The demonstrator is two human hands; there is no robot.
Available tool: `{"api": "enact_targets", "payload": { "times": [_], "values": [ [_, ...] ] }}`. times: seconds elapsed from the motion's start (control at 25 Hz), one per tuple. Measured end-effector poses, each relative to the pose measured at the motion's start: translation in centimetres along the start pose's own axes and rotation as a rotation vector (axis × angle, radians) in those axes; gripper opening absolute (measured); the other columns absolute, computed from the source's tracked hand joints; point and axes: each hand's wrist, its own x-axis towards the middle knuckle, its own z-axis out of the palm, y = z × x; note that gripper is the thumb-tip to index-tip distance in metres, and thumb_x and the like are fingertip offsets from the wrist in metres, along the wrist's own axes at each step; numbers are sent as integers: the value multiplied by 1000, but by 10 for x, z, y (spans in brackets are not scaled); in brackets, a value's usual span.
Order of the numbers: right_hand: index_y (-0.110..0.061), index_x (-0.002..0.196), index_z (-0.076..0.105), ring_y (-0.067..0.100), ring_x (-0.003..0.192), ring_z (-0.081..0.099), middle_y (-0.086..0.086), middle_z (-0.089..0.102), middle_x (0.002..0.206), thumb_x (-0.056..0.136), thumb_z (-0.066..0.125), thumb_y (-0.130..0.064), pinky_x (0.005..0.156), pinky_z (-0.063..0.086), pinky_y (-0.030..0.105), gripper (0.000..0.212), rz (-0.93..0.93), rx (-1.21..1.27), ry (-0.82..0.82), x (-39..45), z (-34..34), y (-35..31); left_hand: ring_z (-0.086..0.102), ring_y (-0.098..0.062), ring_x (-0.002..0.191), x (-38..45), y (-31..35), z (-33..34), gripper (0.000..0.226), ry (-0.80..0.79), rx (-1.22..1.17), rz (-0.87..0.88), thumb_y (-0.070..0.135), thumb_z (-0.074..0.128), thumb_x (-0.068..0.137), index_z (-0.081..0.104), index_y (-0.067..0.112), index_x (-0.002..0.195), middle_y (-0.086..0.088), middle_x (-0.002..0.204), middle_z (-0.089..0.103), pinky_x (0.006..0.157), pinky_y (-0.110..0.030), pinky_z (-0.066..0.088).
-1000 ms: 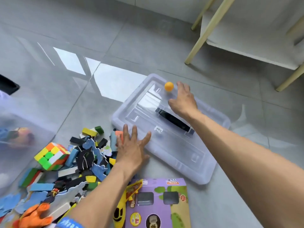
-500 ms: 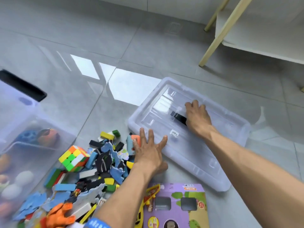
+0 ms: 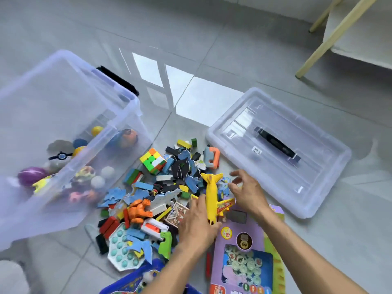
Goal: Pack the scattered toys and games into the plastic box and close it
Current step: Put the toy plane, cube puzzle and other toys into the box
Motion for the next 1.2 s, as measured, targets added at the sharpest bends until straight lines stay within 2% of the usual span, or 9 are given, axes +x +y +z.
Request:
{"api": "enact_targets", "payload": {
  "times": [0.12, 0.28, 0.48, 0.64, 0.72, 0.88, 0.96, 1.04, 1.2],
  "values": [
    [-20, 120, 57, 27, 86, 62, 1, 66, 87, 90, 57, -21, 77, 49, 37, 31, -52, -60, 78, 10, -5, -28, 57, -29, 111, 0, -6, 5, 69, 28, -114, -130, 40, 68, 78, 33, 24, 136, -2, 130, 46, 87, -41, 48],
    [-30, 127, 51, 27, 97, 62, 1, 62, 117, 88, 64, -37, 77, 49, 37, 42, -59, -91, -22, 29, -1, -57, 58, -31, 107, -2, -12, 2, 61, 21, -39, -101, 46, 64, 80, 33, 32, 131, -1, 119, 55, 83, -42, 48],
    [-37, 146, 28, 34, 88, 65, 2, 25, 154, 82, 52, 0, 49, 39, 31, 77, -365, -819, -157, 58, 20, -67, 61, -22, 81, -11, -36, -6, 51, -12, -240, -105, 45, 60, 73, 42, 42, 121, 4, 86, 67, 70, -37, 50],
    [-28, 125, 46, 32, 68, 59, 12, 35, 129, 87, 59, -19, 52, 47, 35, 41, -360, -868, -123, 56, 32, -61, 63, -13, 77, -35, -80, -22, 34, 1, -679, -100, 44, 63, 75, 61, 50, 108, 7, 84, 68, 75, -40, 54],
    [-26, 119, 49, 31, 67, 57, 11, 39, 118, 80, 64, -29, 55, 49, 35, 42, -276, -844, -152, 44, 33, -59, 66, -13, 81, -45, -99, -34, 32, 41, -831, -126, 45, 68, 74, 63, 58, 103, 7, 90, 71, 80, -39, 56],
    [-26, 111, 61, 23, 80, 63, 7, 61, 112, 62, 67, -59, 67, 55, 35, 60, 1, -324, -148, 8, 25, -61, 66, -5, 101, -73, -116, -62, 37, 202, -1033, -165, 31, 77, 80, 67, 43, 113, 11, 113, 70, 89, -32, 54],
    [-18, 110, 64, 23, 68, 62, 10, 65, 104, 66, 70, -68, 58, 48, 32, 66, 191, 230, -175, -20, 15, -83, 65, -2, 104, -91, -117, -82, 35, 292, -1152, -178, 20, 75, 82, 68, 35, 113, 12, 113, 71, 89, -26, 51],
    [-7, 115, 62, 20, 51, 52, 12, 62, 85, 76, 62, -66, 45, 40, 26, 71, 349, 676, -379, -55, 2, -114, 65, -2, 104, -117, -115, -108, 34, 384, -1234, -165, 16, 73, 82, 69, 30, 112, 11, 111, 72, 85, -21, 50],
    [-7, 116, 61, 20, 49, 50, 17, 62, 86, 82, 54, -68, 38, 38, 23, 70, 327, 817, -703, -112, -4, -204, 69, -3, 92, -159, -114, -165, 33, 662, -1294, -111, 22, 72, 85, 68, 27, 117, 10, 103, 74, 78, -21, 52]
  ]
}}
